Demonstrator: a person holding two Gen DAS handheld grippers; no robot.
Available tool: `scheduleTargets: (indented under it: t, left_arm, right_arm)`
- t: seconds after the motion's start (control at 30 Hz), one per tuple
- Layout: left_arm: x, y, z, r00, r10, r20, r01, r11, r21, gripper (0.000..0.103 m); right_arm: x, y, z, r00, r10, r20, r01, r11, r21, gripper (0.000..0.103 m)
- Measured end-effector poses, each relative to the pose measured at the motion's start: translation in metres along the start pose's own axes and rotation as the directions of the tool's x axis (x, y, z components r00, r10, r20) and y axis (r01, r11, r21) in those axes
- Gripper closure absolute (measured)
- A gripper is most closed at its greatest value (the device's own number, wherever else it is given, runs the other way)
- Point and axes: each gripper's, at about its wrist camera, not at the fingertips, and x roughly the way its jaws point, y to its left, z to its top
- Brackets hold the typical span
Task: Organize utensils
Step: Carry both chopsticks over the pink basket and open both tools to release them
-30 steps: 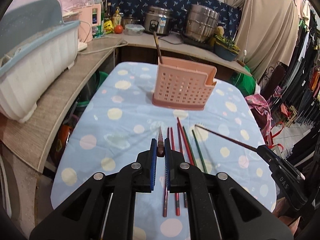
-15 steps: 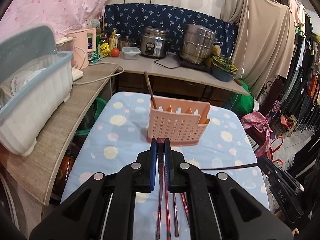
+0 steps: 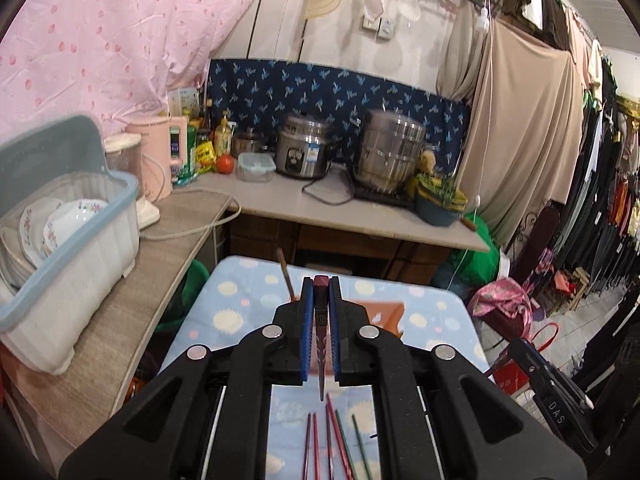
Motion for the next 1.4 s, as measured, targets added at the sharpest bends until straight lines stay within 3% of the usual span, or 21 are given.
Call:
scheduleTargets:
  t: [0.27,0.5,0.67,0.93,1.23,1.27,1.33,1.4]
  left_arm:
    - [0.005,-0.001,0.043,0.992,0.024,0.125,-0.023,1.0,-0.006,0.096]
    - [0.036,0.006,0.059,0.985,0.03,0.169,-0.026,0.999,-0.03,0.096]
    - [0.061,0.009,0.051,0.987,0.045,0.153,-0.041,0.999,-0.031,0.096]
    - [0.098,0.018,0.028,0.998,0.03,0.063,-0.027,0.998,-0.055,0.096]
    - [0.118,0.017,0.009,1.0,0.022,-0.008,-0.022,0.999,-0.043,0.095]
    - [0.119,0.018,0.007,1.0,0.021,-0.006,-0.021,0.999,-0.048,0.094]
    - [0.119,0.018,0.005,1.0,0.018,-0.013,-0.019,0.998,-0.053,0.083]
    - [0.117,0.02,0.003,1.0,0.015,-0.017,-0.016,0.998,-0.068,0.062]
  right_arm:
    - [0.021,0.007,0.047,0.99,0.036,0.136,-0.042,0.998,0.04,0.096]
    - [0.051,0.009,0.071,0.979,0.046,0.197,-0.061,0.995,0.073,0.096]
    - [0.078,0.009,0.068,0.986,0.032,0.163,-0.043,0.997,0.068,0.096]
    - [0.119,-0.002,0.035,0.999,0.004,0.04,-0.007,0.998,0.07,0.096]
    - [0.132,-0.004,0.015,1.0,-0.009,-0.019,0.01,0.998,0.054,0.092]
    - [0.131,-0.003,0.014,1.0,-0.01,-0.022,0.011,0.999,0.049,0.09]
    - [0.13,-0.002,0.012,1.0,-0.013,-0.022,0.014,0.999,0.043,0.085]
    - [0.125,-0.001,0.01,1.0,-0.015,-0.017,0.015,0.999,0.042,0.077]
